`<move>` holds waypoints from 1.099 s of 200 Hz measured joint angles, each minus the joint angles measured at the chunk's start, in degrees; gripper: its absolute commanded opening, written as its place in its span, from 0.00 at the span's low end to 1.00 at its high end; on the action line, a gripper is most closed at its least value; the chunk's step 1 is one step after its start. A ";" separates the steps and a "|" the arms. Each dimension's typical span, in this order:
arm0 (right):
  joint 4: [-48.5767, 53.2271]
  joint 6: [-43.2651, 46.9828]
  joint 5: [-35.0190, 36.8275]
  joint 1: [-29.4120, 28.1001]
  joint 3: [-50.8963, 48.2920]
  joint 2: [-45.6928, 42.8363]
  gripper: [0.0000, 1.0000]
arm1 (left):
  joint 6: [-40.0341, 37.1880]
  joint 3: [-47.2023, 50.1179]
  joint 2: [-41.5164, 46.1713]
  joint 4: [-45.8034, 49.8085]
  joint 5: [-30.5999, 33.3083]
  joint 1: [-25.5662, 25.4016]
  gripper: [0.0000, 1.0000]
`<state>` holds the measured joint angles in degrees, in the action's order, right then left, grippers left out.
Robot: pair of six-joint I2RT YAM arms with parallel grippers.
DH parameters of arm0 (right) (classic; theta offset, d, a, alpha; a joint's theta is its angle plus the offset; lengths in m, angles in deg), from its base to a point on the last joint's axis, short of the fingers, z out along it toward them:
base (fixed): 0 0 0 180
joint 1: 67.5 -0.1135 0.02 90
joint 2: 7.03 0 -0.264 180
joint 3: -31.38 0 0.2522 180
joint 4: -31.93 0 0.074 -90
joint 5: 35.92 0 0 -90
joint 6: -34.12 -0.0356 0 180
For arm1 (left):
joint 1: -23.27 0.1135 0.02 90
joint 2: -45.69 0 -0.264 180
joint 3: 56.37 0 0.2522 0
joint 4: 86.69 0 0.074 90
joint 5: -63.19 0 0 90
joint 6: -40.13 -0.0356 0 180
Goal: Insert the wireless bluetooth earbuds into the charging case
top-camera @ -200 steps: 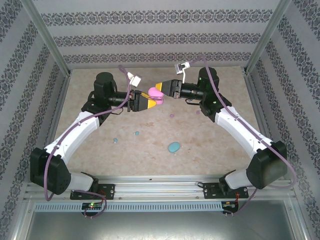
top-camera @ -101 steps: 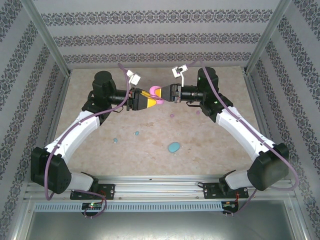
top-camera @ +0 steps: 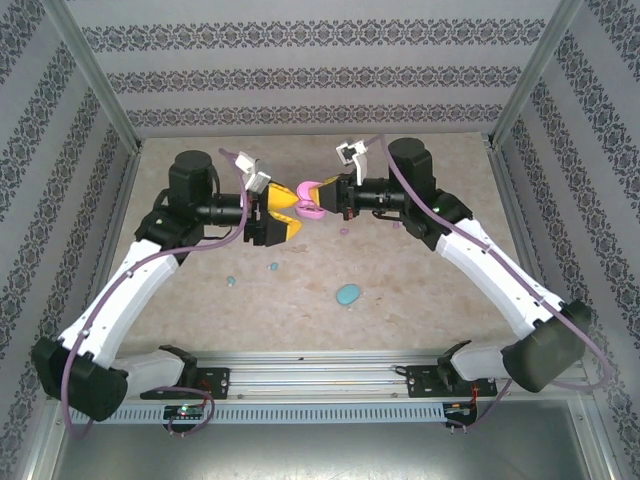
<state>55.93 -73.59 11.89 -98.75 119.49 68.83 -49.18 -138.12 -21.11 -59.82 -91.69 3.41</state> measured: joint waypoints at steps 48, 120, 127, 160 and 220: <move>-1.31 13.31 6.67 -1.27 -4.92 -6.08 0.04 | -2.91 3.34 3.54 -2.19 -0.46 0.37 0.85; -4.63 25.07 3.91 -1.22 -5.73 -1.31 0.03 | -2.64 5.60 -0.09 -10.43 -2.36 0.48 0.78; -4.66 25.40 3.13 -1.20 -5.68 -0.59 0.03 | -1.88 6.29 -0.68 -12.81 -2.34 0.48 0.78; -4.48 25.73 0.24 0.79 -3.82 2.64 0.02 | -1.36 8.31 -2.60 -18.49 -1.22 0.81 0.78; -5.86 23.50 -4.26 4.20 -2.47 3.58 0.01 | -1.70 12.72 -2.84 -22.80 1.18 0.81 0.79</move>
<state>50.07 -50.10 7.63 -94.55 117.02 72.41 -50.89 -125.39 -23.95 -82.62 -90.51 4.22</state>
